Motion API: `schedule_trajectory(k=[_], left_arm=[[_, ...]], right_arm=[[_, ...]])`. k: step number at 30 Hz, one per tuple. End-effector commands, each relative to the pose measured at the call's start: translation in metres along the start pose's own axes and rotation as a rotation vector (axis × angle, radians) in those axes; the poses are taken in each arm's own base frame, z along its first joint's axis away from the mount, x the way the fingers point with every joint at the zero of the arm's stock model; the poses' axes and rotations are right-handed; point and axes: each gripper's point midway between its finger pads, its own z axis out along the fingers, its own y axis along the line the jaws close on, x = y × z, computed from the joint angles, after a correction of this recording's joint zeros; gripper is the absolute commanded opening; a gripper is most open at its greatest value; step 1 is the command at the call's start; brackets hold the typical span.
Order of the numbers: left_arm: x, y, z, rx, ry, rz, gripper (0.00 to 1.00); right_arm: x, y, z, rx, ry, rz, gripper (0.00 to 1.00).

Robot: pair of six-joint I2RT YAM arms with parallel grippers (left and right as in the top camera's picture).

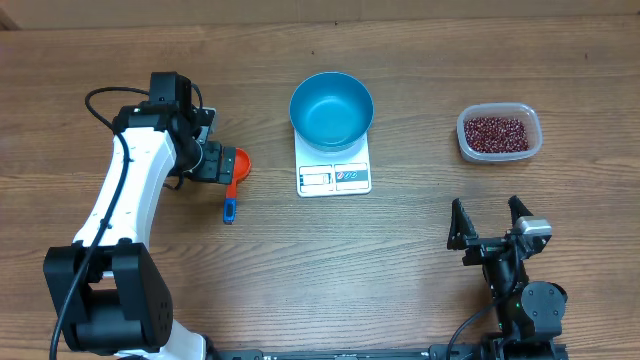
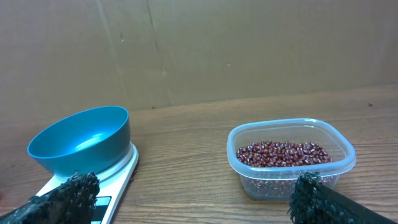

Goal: Scoop item into bowl and weigh 150g on scale

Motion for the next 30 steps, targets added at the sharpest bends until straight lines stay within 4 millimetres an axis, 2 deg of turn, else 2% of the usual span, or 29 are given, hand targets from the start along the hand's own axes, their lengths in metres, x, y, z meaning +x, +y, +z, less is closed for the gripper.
schedule_trajectory(k=[1, 12, 22, 30], left_arm=[[0.004, 0.002, 0.005, -0.008, 0.022, -0.005, 1.0], [0.008, 0.001, 0.006, -0.007, 0.035, -0.013, 1.0], [0.02, 0.0, 0.02, -0.004, 0.06, -0.012, 0.99], [0.017, 0.001, 0.021, -0.005, 0.047, -0.012, 0.99]], right_arm=[[0.001, 0.001, 0.0, -0.004, -0.008, 0.003, 1.0], [0.001, 0.001, 0.0, -0.003, -0.008, 0.003, 1.0], [0.001, 0.001, 0.0, -0.003, -0.008, 0.003, 1.0], [0.001, 0.001, 0.0, -0.004, -0.008, 0.003, 1.0]])
